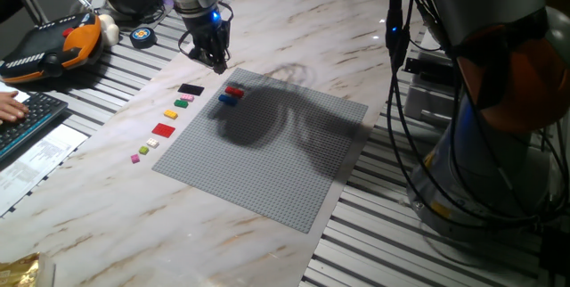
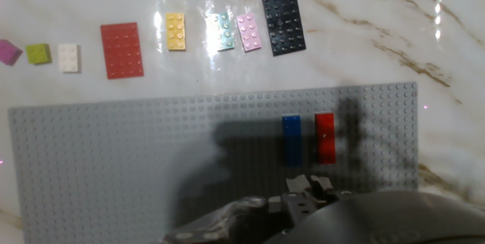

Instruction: Stack small Lego blocks one on top of the other

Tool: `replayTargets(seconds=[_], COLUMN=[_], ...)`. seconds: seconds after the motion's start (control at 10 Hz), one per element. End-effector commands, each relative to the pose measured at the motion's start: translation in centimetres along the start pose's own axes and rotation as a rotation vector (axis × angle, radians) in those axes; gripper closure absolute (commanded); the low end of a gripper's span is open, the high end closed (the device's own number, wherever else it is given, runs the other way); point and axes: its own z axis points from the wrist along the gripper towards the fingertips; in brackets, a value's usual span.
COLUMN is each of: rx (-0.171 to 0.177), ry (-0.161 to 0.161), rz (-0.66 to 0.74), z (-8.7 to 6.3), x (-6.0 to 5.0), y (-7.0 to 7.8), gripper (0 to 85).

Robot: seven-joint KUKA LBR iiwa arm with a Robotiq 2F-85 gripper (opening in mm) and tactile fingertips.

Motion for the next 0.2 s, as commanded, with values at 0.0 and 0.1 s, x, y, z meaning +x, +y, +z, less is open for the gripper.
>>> replayTargets(seconds=[0.0, 0.1], rx=[-0.007, -0.011], ry=[0.006, 0.009], rz=[0.0, 0.001], z=[-0.05, -0.06], x=[0.07, 0.15], y=[-0.01, 0.08], gripper=[84.3, 84.3])
